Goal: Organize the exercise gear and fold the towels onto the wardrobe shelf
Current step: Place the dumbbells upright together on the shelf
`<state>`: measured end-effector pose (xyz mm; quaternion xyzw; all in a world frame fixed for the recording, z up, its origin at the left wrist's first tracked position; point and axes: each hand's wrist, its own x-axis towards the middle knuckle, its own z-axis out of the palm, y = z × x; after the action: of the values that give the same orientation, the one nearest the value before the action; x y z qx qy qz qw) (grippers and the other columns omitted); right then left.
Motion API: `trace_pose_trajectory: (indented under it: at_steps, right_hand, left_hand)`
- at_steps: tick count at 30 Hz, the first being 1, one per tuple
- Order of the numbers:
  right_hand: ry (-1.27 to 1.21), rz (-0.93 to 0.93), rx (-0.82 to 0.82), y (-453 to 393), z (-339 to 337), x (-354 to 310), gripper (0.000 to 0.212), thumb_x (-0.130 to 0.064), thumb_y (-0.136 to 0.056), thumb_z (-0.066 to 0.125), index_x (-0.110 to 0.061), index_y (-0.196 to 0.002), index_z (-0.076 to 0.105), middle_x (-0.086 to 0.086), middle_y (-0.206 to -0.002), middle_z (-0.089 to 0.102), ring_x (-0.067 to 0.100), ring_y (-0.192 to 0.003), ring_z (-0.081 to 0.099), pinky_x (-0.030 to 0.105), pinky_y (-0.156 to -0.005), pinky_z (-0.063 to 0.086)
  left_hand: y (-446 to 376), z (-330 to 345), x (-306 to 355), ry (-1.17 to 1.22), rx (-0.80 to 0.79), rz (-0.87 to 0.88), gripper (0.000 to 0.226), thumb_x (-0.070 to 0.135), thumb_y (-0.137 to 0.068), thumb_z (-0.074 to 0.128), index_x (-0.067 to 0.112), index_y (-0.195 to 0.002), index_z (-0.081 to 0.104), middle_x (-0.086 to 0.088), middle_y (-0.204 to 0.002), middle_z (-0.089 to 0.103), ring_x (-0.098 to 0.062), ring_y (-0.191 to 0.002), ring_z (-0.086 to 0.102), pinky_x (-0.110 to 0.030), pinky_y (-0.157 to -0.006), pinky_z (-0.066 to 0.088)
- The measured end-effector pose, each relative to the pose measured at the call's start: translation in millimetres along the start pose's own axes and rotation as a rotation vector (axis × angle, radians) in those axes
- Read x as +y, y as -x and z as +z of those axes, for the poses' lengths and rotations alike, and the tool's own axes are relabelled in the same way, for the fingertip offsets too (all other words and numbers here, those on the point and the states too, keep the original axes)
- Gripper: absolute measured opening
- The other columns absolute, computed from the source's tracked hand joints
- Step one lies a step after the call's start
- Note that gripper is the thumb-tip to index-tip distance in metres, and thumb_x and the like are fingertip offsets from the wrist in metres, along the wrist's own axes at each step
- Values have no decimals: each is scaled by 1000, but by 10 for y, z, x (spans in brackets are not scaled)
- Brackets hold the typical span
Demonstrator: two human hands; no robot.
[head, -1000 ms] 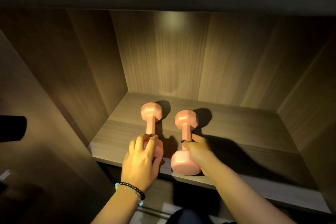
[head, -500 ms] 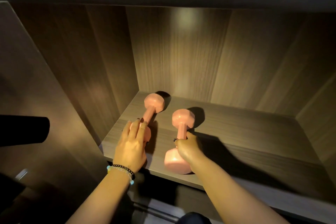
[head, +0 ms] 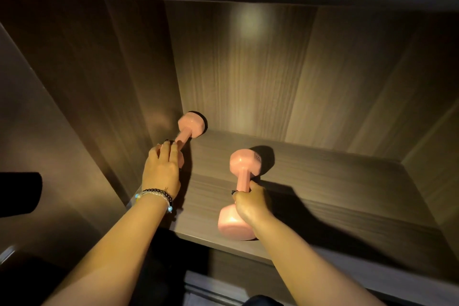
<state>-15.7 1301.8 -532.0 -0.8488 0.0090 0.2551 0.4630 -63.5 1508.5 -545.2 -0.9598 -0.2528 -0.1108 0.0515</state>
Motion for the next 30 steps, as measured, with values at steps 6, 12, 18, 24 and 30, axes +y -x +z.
trace_pose_trajectory:
  at_steps: [6, 12, 18, 24, 30]
  right_hand:
    - [-4, -22, 5, -35, 5, 21, 33, -24, -91, 58, -19, -123, 55, 6, -116, 62, 28, -105, 60, 34, -83, 47]
    - [-13, -25, 1, -56, 5, 24, 31, -24, -91, 58, -19, -121, 56, 5, -113, 63, 27, -103, 60, 34, -81, 47]
    - [-9, -11, -19, -30, -8, -6, 34, -27, -92, 57, -19, -125, 53, 5, -116, 62, 28, -105, 59, 35, -83, 46]
    - [-215, 16, -44, 40, -290, 140, 29, -33, -101, 42, -17, -122, 54, 6, -114, 61, 20, -97, 59, 35, -83, 51]
    - [157, -301, 215, 144, -563, 738, 39, -16, -98, 48, -23, -136, 49, -1, -137, 48, 16, -124, 47, 28, -99, 39]
  left_hand:
    - [-195, 90, -47, -18, -7, 6, 84, -5, -57, 77, -7, -135, 48, -26, -133, 51, -47, -109, 49, -49, -88, 50]
    - [-245, 121, 24, 12, 2, -43, 75, -7, -74, 65, -4, -144, 36, -25, -146, 38, -47, -125, 38, -52, -103, 41]
    - [-257, -101, 55, 39, -141, -79, 83, 16, -91, 57, 11, -154, 4, -12, -161, 8, -34, -145, 14, -43, -117, 25]
    - [495, -446, 440, 717, 43, -108, 69, 14, -90, 61, 14, -149, 26, -12, -140, 50, -28, -122, 52, -32, -97, 42]
    - [1268, -395, 927, 869, 83, 76, 61, 39, -94, 52, 27, -149, 28, 10, -153, 26, -5, -142, 23, -19, -111, 18]
